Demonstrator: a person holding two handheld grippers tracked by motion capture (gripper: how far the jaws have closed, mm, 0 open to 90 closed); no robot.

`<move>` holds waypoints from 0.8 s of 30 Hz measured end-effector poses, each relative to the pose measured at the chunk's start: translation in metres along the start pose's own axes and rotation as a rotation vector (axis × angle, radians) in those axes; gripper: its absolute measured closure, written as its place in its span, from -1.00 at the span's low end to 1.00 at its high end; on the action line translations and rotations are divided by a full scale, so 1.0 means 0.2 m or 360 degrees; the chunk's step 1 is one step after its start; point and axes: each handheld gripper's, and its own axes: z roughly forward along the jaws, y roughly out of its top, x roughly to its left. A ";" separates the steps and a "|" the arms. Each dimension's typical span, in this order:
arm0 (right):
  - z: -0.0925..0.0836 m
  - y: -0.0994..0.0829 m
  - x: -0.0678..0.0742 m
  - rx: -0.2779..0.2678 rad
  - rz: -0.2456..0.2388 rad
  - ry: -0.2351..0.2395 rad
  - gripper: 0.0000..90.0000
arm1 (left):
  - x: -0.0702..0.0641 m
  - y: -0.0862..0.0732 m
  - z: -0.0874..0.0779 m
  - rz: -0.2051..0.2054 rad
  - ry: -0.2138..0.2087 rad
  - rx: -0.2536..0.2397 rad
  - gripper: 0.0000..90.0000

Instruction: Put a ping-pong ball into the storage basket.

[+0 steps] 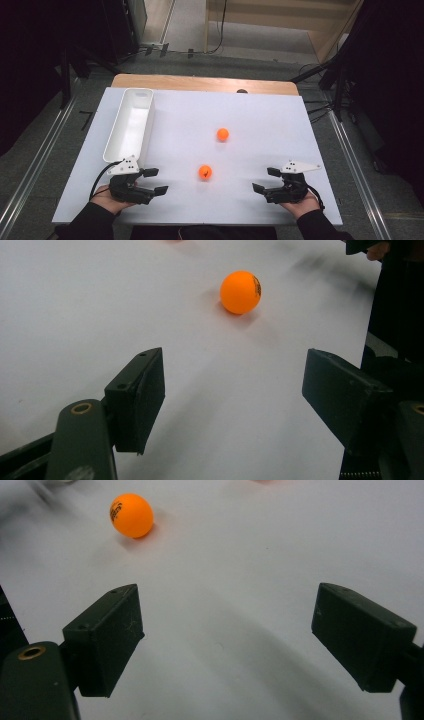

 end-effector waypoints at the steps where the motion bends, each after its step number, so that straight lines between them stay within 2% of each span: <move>1: 0.00 0.00 0.00 0.0000 0.0000 0.0000 -0.74 | 0.00 0.00 0.00 0.0000 0.0002 -0.0001 -0.43; 9: 0.00 0.00 0.00 0.0009 0.0013 0.0013 -0.74 | 0.00 0.00 0.00 -0.0005 -0.0005 0.0007 -0.43; 12: 0.00 0.00 0.00 0.0014 0.0016 0.0019 -0.74 | 0.00 0.01 0.01 -0.0027 -0.0014 0.0006 -0.43; 18: 0.01 0.00 0.00 0.0019 0.0017 0.0026 -0.74 | -0.01 0.02 0.01 -0.0009 -0.0001 0.0014 -0.43; 22: 0.01 0.00 0.00 0.0015 0.0011 0.0018 -0.74 | -0.04 0.05 0.01 0.0032 0.0018 -0.0008 -0.43; 24: 0.01 0.00 -0.01 0.0016 0.0012 0.0016 -0.74 | -0.05 0.06 0.01 0.0042 0.0007 -0.0019 -0.43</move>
